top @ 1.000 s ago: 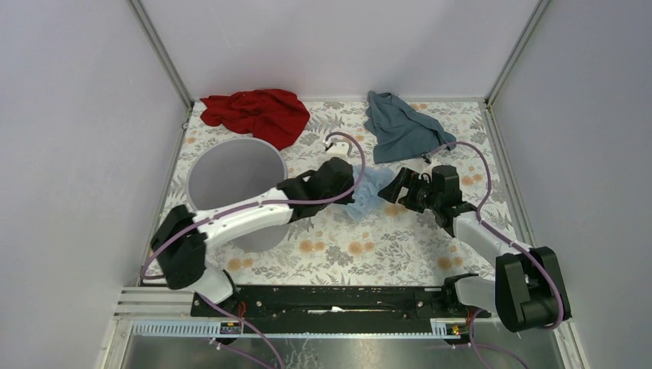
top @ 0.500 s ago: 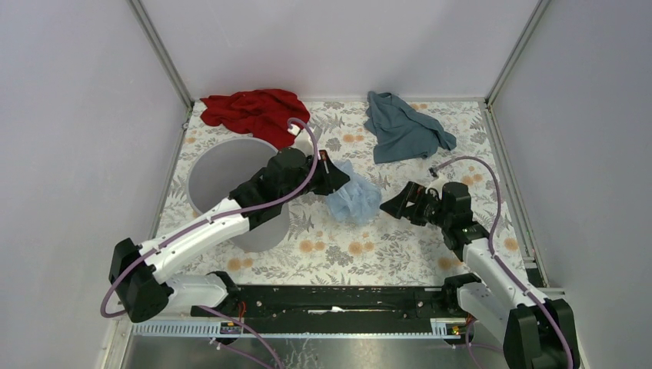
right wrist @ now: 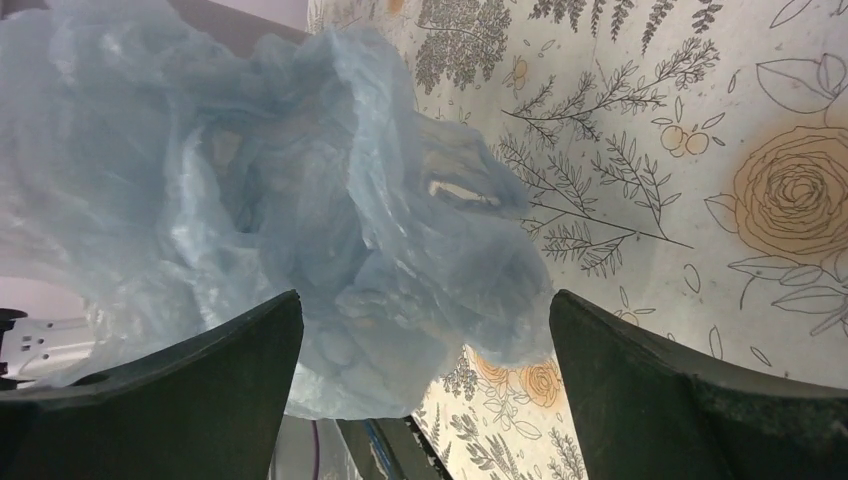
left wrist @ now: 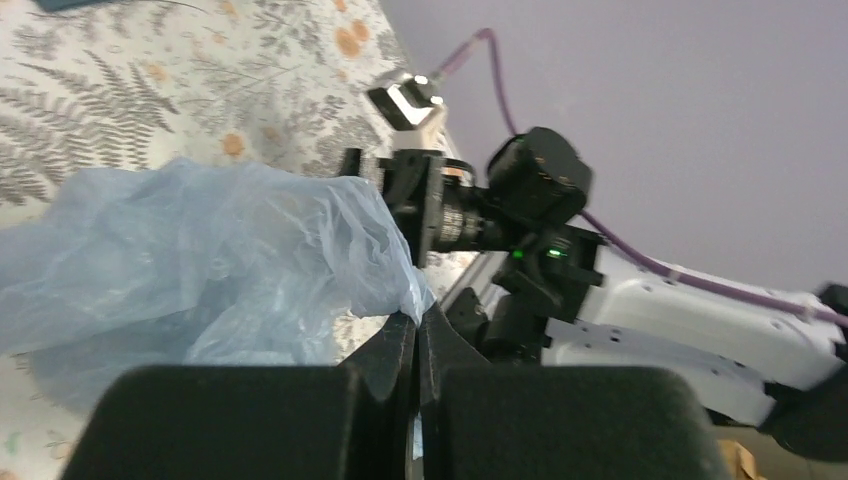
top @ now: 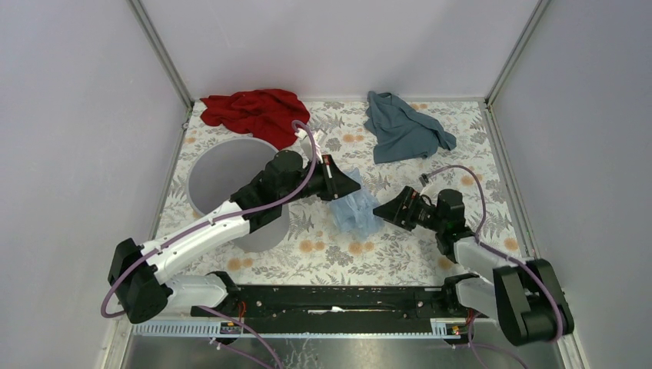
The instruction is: Put the trash bags into the trash bin
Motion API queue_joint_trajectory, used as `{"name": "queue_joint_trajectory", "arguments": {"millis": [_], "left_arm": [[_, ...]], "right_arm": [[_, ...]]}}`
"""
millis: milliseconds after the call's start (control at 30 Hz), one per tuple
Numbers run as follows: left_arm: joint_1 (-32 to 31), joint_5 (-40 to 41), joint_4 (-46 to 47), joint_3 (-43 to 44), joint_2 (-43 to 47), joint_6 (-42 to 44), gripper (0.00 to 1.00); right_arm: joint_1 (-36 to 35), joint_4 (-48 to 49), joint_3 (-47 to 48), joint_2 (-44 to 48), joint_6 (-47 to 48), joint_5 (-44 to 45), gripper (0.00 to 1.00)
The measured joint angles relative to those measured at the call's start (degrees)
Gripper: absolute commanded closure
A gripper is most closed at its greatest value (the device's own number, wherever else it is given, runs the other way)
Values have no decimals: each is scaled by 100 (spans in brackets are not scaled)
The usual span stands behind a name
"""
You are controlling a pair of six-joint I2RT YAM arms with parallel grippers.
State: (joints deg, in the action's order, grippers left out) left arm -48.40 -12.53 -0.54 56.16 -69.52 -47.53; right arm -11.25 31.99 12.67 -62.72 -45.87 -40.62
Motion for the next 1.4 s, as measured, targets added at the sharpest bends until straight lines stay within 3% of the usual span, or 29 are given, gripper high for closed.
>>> {"name": "queue_joint_trajectory", "arguments": {"millis": [300,467,533,633,667,700,767,833,933,1033,1133,1300,1400], "left_arm": [[-2,-763,962,-31,-166,-619,100],[-2,-955,1185,-31,-195,-752,100],[-2,-1008,1292,-31,-216,-800,100],[-2,-1062,1499,-31,-306,-868,100],[-2,-1060,1523,-31,-337,-868,100],[-2,-1047,1513,-31,-361,-861,100],[-2,-964,1381,-28,-378,-785,100],[-2,-824,1185,-22,-380,-658,100],[-2,-509,780,2,-378,-435,100],[2,-415,671,0,-389,-374,100],[0,-645,1119,42,-601,-525,100],[-229,-975,1569,544,-1316,-684,100],[-422,-935,1606,468,-1134,-638,100]], "right_arm": [[-61,2706,-293,-1657,-1021,-483,0],[-76,3488,-299,-1823,-1401,-566,0],[-83,3674,-299,-1764,-1541,-581,11],[-107,3849,-299,-1526,-1714,-603,51],[-114,3849,-299,-1370,-1766,-601,62],[-116,3786,-297,-1165,-1781,-599,64],[-120,3202,-236,-525,-1620,-544,71],[-151,1893,2,308,-1082,-280,78],[-295,-575,828,1517,63,769,85],[-452,-2037,1561,2096,946,1624,91],[-828,-2885,2103,1998,1510,2409,95],[-2164,-4059,2588,885,1971,4330,94],[-2470,-4542,2621,348,2068,5027,93]]}}
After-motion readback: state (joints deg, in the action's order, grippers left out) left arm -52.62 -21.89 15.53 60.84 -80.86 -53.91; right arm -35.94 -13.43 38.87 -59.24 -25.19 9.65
